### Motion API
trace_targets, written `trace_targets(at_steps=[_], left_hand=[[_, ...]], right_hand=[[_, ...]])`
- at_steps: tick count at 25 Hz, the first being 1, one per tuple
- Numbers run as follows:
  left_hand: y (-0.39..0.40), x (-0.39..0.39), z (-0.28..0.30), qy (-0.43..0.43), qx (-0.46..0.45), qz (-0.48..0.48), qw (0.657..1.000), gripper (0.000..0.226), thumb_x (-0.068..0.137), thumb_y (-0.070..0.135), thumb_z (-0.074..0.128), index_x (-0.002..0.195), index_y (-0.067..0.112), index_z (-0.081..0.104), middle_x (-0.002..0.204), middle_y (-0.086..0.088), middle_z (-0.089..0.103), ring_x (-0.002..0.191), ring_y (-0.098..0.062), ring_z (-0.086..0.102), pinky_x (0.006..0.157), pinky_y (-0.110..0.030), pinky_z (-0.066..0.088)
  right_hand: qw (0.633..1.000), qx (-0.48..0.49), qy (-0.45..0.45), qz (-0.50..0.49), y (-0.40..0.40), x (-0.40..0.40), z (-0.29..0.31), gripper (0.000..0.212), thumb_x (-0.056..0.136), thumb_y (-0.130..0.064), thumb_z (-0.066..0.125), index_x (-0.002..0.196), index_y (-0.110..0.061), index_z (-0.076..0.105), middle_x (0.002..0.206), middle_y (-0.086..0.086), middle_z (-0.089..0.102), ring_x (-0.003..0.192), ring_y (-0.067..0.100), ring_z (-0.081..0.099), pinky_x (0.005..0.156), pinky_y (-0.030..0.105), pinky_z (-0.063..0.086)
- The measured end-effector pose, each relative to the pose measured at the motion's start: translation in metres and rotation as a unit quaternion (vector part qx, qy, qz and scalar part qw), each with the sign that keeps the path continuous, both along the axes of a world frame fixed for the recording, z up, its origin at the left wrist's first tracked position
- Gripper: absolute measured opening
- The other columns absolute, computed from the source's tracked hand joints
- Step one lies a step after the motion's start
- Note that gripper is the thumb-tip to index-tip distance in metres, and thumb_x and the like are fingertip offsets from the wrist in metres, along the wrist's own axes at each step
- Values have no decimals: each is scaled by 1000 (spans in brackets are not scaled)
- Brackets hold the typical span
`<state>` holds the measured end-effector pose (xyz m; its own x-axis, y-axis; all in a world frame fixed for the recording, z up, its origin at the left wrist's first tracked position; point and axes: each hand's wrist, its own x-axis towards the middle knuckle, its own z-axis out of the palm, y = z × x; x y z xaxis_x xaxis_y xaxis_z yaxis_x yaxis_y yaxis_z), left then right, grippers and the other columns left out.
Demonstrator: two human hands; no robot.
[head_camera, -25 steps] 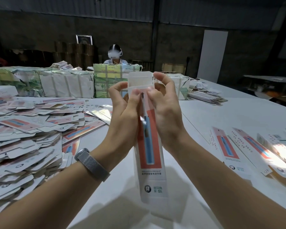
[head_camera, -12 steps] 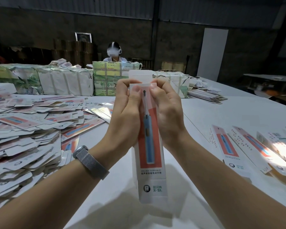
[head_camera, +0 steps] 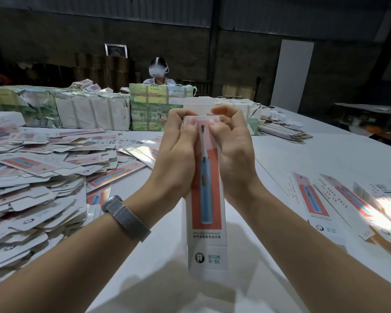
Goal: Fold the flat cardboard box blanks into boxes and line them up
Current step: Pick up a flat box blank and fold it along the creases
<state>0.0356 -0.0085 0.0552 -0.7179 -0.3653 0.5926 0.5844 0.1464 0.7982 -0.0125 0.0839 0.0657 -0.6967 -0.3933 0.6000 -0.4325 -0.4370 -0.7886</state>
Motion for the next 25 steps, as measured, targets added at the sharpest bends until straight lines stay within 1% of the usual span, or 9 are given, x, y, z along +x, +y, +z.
trace_targets(at_steps=[4, 6, 9, 12, 14, 16, 18, 21, 25], left_hand=[[-3, -4, 0, 4, -26, -11, 1000, 21, 98, 40, 38, 119, 40, 41, 112, -16, 64, 91, -30, 72, 76, -42, 61], [-4, -6, -3, 15, -27, -10, 999, 29, 99, 39, 38, 127, 41, 32, 114, -9, 64, 95, -25, 73, 77, -36, 61], [-6, -8, -4, 5, -13, -10, 1000, 41, 98, 42, 38, 137, 43, 26, 115, -5, 65, 95, -22, 74, 76, -34, 61], [-8, -8, -2, -30, 0, -2, 1000, 34, 102, 40, 37, 135, 38, 35, 110, -11, 65, 85, -21, 73, 70, -31, 60], [-8, -9, -2, -35, 15, -3, 999, 22, 107, 32, 36, 127, 28, 44, 101, -11, 65, 79, -18, 70, 66, -28, 57], [-8, -9, -4, -37, 11, 12, 999, 16, 110, 27, 35, 120, 22, 47, 96, -9, 63, 77, -14, 66, 66, -27, 55], [-8, -10, -5, -34, 8, 13, 999, 14, 109, 28, 36, 117, 21, 46, 98, -9, 62, 80, -14, 64, 70, -30, 56], [-9, -10, -8, -35, -8, 23, 999, 17, 108, 31, 37, 119, 21, 44, 105, -16, 64, 85, -23, 66, 76, -44, 60], [-11, -8, -10, -22, -41, 22, 999, 19, 108, 28, 36, 125, 22, 42, 107, -18, 65, 85, -22, 69, 72, -36, 57]], right_hand=[[999, 9, -36, 19, 0, -7, 7, 30, 99, -17, 50, 126, -29, 46, 104, -2, 64, 94, 21, 70, 81, 37, 60], [997, 13, -60, 45, 0, -11, 9, 33, 92, -19, 50, 124, -28, 49, 108, 2, 68, 101, 28, 70, 86, 42, 60], [995, 1, -69, 69, -3, -11, 12, 26, 96, -10, 45, 118, -21, 53, 106, 15, 70, 93, 33, 69, 82, 44, 59], [997, -3, -71, 32, -9, -10, 13, 18, 97, -4, 44, 109, -15, 53, 91, 16, 65, 79, 29, 62, 71, 40, 56], [998, 4, -57, 7, -11, -10, 12, 14, 96, 0, 44, 95, -11, 52, 84, 14, 57, 75, 28, 54, 65, 37, 50], [999, 2, -46, -3, -13, -9, 9, 16, 95, 1, 46, 85, -11, 51, 78, 10, 54, 72, 25, 52, 62, 32, 49], [999, -10, -47, 4, -14, -7, 7, 10, 95, -5, 50, 85, -8, 50, 77, 12, 53, 73, 27, 52, 64, 34, 48], [998, -6, -55, -8, -15, -9, 5, 9, 96, -11, 55, 89, -6, 50, 82, 13, 52, 77, 29, 51, 71, 41, 46], [998, 18, -65, -1, -15, -9, 5, 8, 83, -17, 57, 85, -11, 52, 82, 14, 50, 77, 28, 48, 69, 44, 45]])
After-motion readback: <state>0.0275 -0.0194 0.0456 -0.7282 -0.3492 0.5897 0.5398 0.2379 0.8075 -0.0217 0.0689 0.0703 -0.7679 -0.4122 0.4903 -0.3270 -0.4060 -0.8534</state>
